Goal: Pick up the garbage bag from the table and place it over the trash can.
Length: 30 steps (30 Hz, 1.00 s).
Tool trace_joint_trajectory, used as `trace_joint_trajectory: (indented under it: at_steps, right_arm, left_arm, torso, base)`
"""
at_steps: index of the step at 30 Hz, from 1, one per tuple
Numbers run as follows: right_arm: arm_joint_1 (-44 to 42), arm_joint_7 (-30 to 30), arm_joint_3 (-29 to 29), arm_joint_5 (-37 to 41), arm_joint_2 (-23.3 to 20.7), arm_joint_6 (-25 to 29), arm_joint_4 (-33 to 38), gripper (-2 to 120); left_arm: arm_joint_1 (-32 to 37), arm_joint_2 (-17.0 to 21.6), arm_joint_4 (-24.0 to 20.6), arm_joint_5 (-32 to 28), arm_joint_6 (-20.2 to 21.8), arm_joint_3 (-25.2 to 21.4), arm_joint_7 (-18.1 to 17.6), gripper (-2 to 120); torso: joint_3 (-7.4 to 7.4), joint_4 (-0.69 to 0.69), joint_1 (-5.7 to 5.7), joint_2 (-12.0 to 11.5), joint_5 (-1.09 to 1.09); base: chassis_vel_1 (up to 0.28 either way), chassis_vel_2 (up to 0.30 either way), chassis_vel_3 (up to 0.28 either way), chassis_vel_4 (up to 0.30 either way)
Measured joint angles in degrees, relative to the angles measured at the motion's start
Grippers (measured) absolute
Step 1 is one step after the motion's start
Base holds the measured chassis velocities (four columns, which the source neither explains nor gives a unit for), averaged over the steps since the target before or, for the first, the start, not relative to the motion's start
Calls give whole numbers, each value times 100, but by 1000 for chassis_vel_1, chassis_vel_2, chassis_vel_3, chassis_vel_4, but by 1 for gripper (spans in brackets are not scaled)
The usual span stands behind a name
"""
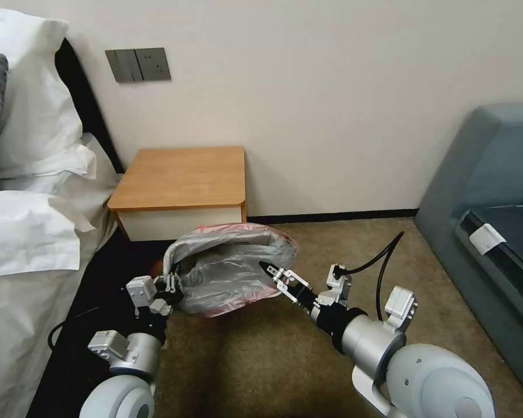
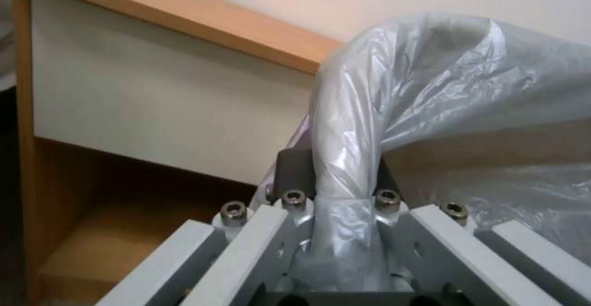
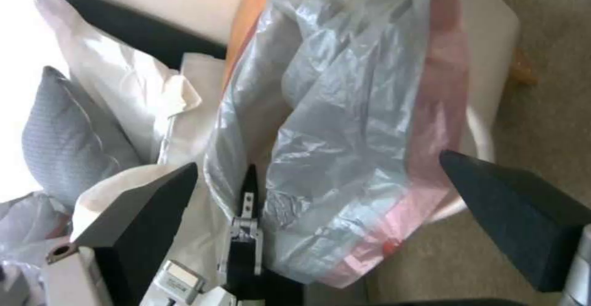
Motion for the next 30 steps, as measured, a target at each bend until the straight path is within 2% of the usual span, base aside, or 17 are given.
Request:
trace_joint_trajectory:
  at_steps: [15, 30]
  right_arm:
    - [44, -22, -38, -122, -13, -20, 0, 100]
    - [-24, 14, -95, -229, 8, -56, 0, 100]
  left_arm:
    - [-109, 29, 0, 7, 24, 27, 0, 5]
    - [-56, 18, -171, 363, -98, 0, 5, 5]
  torso:
    - [0, 0, 0, 0, 0]
    - [0, 0, 0, 0, 0]
  base:
    - [0, 0, 0, 0]
    - [0, 0, 0, 0]
